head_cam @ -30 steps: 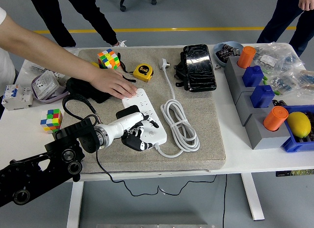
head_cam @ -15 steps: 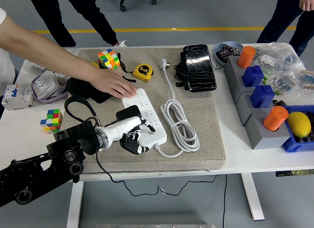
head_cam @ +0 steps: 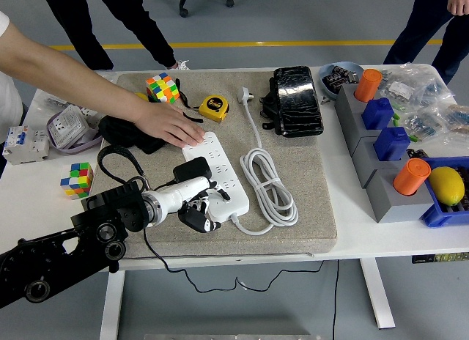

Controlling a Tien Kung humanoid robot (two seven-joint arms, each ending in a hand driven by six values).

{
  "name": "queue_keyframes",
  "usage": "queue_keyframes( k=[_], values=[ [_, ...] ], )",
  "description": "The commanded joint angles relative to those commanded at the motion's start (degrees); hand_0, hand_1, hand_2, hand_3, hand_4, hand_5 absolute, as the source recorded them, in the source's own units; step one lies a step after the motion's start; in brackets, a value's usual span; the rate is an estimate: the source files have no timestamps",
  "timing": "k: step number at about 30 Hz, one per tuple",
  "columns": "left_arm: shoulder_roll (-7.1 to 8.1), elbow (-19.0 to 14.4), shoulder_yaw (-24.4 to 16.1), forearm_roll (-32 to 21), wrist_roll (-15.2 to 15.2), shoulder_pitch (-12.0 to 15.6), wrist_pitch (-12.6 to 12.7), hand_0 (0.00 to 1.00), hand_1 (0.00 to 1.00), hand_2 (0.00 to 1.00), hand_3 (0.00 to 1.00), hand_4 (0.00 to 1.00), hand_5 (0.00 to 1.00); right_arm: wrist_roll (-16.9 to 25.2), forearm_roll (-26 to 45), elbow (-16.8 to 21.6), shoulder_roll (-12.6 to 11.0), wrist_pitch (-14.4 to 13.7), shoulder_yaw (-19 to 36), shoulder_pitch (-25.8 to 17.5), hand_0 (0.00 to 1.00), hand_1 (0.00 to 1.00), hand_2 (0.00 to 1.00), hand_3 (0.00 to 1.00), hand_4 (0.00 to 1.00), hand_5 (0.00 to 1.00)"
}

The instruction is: Put the plug near the board,insert it into the board,press the button,pull the plug out

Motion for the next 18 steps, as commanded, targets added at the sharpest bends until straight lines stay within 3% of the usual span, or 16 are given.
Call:
queue_keyframes(
  k=[18],
  values=[
    [-0.15, 0.96, 1.31, -0.58, 0.75, -0.64, -0.37, 0.052, 0.098, 0.165, 0.757, 0.751, 0.002, 0.02, -0.19, 0.18, 0.02, -0.01, 0.23, -0.19, 0.572, 0.651, 0.637, 0.544, 0.927, 0.488]
  ],
)
